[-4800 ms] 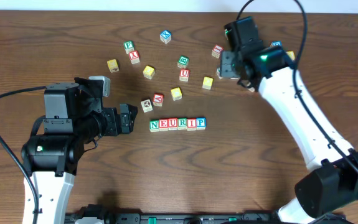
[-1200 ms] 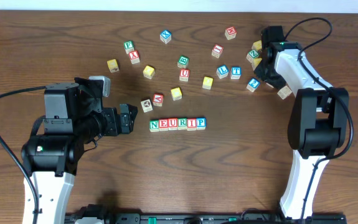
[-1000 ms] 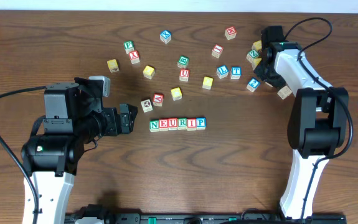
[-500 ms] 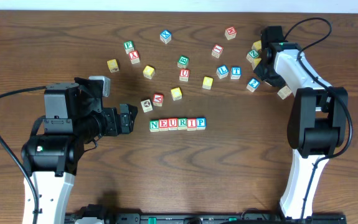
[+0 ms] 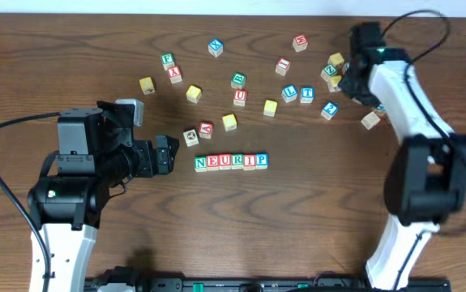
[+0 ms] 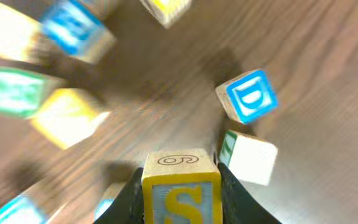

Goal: Spell out NEURIPS
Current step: 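Grasp the yellow S block with the right gripper and lift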

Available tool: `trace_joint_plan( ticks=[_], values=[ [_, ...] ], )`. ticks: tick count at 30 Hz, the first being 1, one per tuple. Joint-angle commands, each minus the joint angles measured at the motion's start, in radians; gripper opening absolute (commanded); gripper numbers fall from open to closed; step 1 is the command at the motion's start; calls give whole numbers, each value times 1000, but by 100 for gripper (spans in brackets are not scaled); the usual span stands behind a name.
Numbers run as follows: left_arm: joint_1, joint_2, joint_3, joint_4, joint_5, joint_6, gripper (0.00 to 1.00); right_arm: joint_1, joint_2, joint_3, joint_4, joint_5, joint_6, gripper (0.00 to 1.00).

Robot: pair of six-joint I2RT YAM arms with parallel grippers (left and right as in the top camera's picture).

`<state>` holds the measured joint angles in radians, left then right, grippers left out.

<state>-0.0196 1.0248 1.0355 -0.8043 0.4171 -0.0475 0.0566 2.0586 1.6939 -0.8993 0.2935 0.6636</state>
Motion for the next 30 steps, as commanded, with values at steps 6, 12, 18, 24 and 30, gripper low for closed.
trace_joint_plan(
  ticks=[6,12,18,24,30],
  values=[
    [6,-6,14,1,9,10,98,100,-307,13,-103,-221,-199,18],
    [6,-6,14,1,9,10,98,236,-364,-13,-182,-195,-243,20],
    [6,-6,14,1,9,10,98,380,-372,-163,-112,-190,-203,20],
    [6,-6,14,1,9,10,98,436,-372,-346,-4,-158,-110,20],
    [6,-6,14,1,9,10,98,456,-372,-463,43,-115,-50,20]
  ],
)
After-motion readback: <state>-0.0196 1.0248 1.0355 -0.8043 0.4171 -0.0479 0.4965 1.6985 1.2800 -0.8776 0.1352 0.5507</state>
